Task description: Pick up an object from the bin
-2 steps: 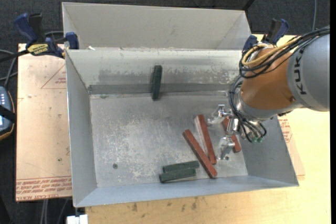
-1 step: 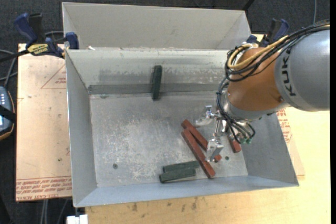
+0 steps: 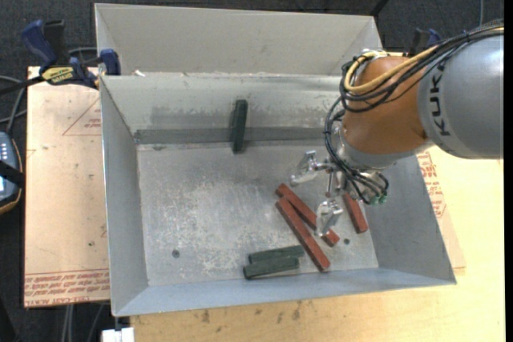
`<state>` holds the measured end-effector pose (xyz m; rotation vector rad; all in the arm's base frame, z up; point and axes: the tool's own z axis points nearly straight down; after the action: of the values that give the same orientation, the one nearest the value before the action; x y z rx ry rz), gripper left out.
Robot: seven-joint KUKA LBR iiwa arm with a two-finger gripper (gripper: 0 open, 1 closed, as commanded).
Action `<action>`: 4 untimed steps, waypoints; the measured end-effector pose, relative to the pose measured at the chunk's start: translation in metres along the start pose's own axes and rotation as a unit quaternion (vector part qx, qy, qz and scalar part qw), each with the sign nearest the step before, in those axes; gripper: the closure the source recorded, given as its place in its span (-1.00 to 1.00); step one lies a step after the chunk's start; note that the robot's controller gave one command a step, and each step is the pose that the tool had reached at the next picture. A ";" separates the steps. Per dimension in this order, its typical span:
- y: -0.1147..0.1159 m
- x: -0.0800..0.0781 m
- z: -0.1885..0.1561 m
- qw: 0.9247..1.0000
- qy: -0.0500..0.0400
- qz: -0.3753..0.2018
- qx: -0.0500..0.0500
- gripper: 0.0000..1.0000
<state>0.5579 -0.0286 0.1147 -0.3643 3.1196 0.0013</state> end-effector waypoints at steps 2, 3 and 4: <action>-0.027 0.005 0.034 0.979 -0.015 0.204 0.002 -1.00; -0.027 0.005 0.034 0.979 -0.015 0.203 0.002 -1.00; -0.012 0.008 0.020 0.985 -0.003 0.173 0.002 -1.00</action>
Offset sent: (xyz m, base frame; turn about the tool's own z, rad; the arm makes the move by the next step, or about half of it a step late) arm 0.0000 0.0000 0.0000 0.0000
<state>0.5530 -0.0421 0.0949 0.1799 3.1293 -0.0034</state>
